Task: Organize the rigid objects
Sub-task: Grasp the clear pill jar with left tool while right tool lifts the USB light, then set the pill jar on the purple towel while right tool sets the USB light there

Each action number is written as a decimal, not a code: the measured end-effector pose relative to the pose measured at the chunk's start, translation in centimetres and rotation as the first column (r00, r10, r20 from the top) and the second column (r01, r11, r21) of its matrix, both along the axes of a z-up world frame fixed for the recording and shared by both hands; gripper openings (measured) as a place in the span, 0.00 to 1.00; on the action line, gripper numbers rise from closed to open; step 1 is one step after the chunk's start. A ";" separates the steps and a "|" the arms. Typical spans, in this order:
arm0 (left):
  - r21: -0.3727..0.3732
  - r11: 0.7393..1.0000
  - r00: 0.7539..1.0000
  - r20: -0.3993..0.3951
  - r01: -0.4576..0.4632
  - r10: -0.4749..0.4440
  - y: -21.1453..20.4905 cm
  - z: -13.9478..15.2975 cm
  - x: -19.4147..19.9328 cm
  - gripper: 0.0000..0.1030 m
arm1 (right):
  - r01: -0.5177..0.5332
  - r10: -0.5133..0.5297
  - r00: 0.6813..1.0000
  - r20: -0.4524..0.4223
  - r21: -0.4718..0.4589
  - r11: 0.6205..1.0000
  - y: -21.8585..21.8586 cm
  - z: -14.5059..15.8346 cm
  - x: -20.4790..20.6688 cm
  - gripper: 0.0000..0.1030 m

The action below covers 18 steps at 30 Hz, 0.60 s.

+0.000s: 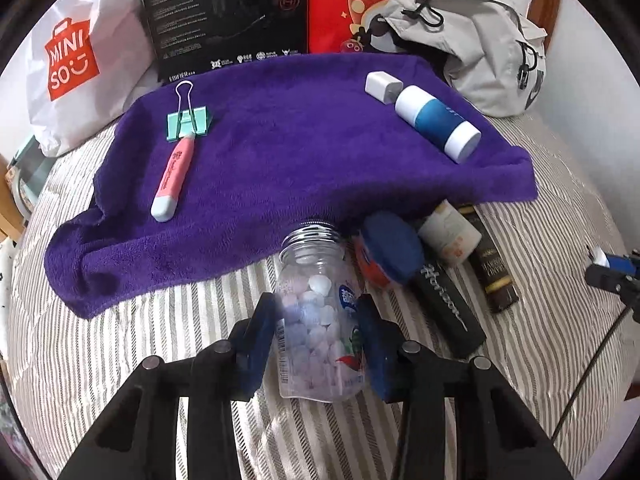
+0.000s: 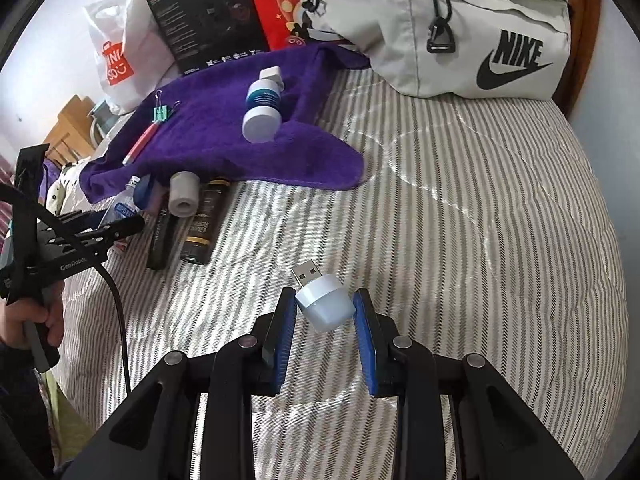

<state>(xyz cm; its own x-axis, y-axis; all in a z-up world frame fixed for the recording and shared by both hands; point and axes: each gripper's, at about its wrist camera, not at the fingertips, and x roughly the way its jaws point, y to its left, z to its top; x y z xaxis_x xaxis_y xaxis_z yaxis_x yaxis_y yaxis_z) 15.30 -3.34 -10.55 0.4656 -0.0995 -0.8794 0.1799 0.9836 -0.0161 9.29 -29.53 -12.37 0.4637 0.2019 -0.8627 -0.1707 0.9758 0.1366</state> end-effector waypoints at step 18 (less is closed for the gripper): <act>-0.116 0.992 0.998 0.025 -0.048 0.051 5.1 4.0 -0.3 0.38 | -0.119 0.116 0.992 0.046 0.056 0.991 5.1 2.4 2.7 0.28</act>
<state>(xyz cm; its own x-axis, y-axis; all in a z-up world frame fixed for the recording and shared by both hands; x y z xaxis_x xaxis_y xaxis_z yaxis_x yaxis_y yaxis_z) 15.01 1.77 -6.54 0.4964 -0.1757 -0.8501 0.1328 0.9831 -0.1257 12.01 -24.43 -9.98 0.4697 0.3072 -0.8276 -0.2907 0.9390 0.1836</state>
